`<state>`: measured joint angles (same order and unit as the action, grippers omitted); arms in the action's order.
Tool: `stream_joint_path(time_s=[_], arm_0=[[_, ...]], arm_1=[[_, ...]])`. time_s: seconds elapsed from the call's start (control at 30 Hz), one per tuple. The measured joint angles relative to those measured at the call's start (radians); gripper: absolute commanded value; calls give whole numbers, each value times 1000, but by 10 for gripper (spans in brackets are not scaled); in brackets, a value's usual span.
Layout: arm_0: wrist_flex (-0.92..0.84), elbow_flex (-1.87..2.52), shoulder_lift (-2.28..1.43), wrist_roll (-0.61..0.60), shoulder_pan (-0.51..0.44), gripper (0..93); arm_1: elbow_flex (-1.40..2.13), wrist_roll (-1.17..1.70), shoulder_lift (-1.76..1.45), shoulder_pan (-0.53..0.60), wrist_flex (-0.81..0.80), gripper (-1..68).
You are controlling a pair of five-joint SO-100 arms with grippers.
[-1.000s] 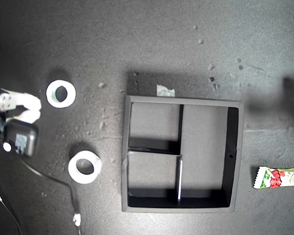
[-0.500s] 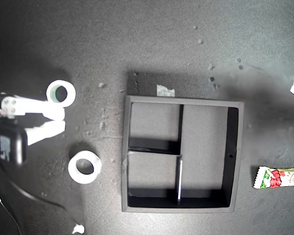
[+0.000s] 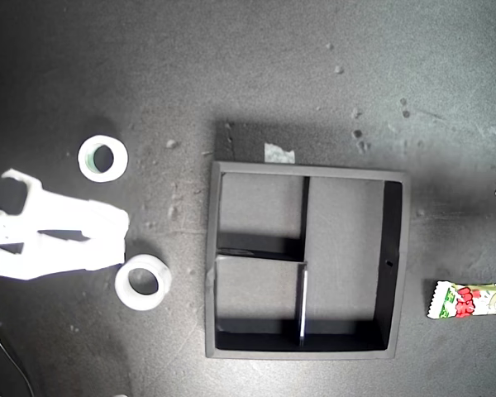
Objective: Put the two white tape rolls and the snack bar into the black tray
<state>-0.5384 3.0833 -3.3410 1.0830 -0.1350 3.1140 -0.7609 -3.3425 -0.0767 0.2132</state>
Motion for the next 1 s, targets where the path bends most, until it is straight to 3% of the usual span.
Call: stream_joint_path(time_s=[0.13,0.37,0.53,0.77,1.0], arm_0=[[-143,-25,0,67,43,131],[-466,-224,29,189,117,134],[-635,-442,232,216,140,142],[-675,-647,586,276,72,169],[-690,-730,896,394,3,170]], arm_1=[[-69,0,5,38,55,9],[-301,-167,44,12,408,181],[-534,-252,359,54,568,210],[-1106,-322,1052,222,847,238],[-1298,-591,1198,316,1081,247]])
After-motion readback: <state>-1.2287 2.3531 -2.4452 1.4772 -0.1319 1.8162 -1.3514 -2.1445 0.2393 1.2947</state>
